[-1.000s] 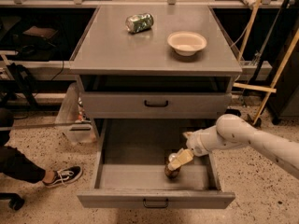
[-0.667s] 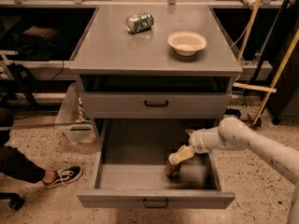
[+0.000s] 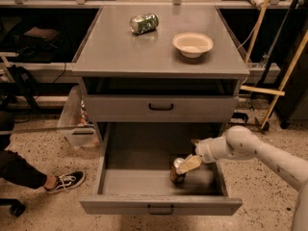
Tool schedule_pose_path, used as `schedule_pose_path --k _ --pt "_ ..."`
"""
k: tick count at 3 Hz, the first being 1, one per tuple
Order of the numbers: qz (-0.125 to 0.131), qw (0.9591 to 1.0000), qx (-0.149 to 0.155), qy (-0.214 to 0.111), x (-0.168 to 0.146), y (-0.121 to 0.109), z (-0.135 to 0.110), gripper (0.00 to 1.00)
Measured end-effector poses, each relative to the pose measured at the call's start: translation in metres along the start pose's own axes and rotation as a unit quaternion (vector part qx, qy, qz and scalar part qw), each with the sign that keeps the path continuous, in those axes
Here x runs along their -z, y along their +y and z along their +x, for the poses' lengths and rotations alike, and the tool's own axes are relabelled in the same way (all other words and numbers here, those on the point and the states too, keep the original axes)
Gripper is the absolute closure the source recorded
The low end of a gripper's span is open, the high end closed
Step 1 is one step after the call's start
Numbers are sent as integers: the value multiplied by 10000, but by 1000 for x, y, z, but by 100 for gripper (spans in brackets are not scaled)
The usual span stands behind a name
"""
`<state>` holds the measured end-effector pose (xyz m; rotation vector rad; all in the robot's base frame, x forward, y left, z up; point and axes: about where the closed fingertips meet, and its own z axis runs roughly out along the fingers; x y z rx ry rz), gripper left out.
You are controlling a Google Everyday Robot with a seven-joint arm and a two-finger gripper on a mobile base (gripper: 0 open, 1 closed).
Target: Pick orange can from middle drawer and place on counter
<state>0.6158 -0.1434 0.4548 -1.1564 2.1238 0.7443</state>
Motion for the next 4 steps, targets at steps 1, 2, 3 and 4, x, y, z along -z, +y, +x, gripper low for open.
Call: schedule_pose_path --k 1,2,3,4 --pt "-480 9986 -173 101 -7 10 32 0" --pt "-278 9995 -172 52 -15 18 35 0" --pt "-75 9997 -214 35 -26 15 40 0" --pt "-67 9997 -211 31 -26 14 40 0"
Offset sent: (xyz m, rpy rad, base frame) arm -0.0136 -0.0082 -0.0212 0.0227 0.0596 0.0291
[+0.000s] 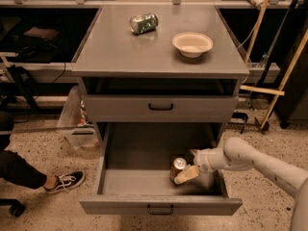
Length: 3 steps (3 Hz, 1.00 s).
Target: Pick orange can from middle drawer and place on counter
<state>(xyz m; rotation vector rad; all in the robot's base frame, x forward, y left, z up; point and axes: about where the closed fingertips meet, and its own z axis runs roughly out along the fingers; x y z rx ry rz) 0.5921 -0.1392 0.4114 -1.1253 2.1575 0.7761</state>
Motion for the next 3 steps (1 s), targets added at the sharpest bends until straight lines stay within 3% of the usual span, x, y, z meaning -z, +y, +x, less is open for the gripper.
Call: schedule_pose_path --k 1,3 --pt "0 10000 0 0 0 0 0 19" --pt "-1 10000 0 0 0 0 0 65"
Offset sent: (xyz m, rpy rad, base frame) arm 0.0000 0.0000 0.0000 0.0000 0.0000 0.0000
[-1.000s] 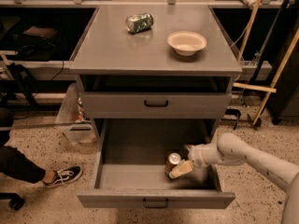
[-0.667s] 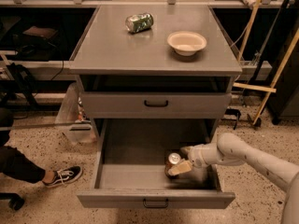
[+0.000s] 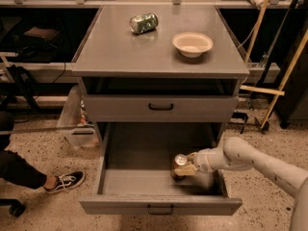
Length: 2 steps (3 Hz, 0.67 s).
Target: Pick orange can from middle drawer and place on counter
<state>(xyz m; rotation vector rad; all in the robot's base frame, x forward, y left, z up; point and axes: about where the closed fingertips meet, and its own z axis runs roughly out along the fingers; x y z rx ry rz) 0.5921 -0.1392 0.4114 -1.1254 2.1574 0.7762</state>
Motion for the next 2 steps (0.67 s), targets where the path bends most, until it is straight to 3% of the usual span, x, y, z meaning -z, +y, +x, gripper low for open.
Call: schedule_pose_path --k 1,2 --pt "62 10000 53 33 2 1 -5 88" --pt "494 9982 264 204 17 11 -37 100"
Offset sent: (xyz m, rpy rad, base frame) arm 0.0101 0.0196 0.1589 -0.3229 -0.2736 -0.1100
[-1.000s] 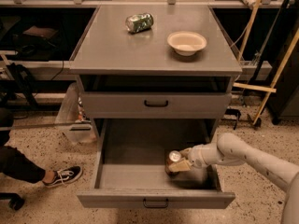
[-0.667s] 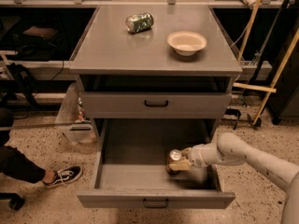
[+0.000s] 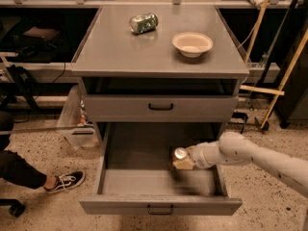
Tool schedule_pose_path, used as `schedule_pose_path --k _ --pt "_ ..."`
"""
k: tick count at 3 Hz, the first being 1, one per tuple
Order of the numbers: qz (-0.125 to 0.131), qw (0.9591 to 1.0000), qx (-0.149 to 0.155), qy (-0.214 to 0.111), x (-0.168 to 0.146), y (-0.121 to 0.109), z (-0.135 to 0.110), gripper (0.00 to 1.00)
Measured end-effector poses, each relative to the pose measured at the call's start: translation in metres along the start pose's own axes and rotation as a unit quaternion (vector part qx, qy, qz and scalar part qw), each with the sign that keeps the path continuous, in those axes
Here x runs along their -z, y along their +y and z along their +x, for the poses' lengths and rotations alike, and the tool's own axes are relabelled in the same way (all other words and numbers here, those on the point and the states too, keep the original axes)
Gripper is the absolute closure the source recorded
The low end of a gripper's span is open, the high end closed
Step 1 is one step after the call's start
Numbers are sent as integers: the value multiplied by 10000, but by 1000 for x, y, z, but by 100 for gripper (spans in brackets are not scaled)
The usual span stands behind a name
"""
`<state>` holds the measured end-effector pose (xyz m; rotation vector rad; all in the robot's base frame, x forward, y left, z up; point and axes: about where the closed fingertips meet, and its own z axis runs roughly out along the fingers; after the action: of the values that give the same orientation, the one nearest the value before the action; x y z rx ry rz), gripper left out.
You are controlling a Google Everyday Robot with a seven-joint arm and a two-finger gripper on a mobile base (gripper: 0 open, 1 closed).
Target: Pick orange can from middle drawer and place on counter
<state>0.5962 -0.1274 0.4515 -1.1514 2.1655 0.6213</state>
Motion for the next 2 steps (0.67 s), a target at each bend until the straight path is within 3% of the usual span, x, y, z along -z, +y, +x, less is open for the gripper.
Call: schedule_pose_path --k 1,2 --pt "619 9975 255 243 19 17 -48 100" --pt "1149 9897 510 686 39 27 -70 100"
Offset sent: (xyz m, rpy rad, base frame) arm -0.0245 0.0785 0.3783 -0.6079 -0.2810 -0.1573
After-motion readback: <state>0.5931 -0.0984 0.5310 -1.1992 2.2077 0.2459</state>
